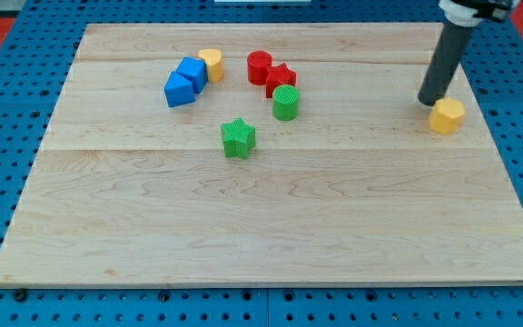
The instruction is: Move the yellow hexagon to the bottom side of the green circle
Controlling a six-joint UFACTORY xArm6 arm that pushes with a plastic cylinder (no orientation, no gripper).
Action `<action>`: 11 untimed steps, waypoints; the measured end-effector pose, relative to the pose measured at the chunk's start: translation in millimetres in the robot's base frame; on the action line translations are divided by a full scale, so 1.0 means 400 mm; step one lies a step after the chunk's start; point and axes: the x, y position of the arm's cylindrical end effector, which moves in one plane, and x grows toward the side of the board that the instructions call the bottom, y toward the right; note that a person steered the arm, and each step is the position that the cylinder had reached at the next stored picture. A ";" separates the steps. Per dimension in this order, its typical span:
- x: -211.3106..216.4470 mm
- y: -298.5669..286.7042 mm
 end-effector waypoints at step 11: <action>0.122 -0.405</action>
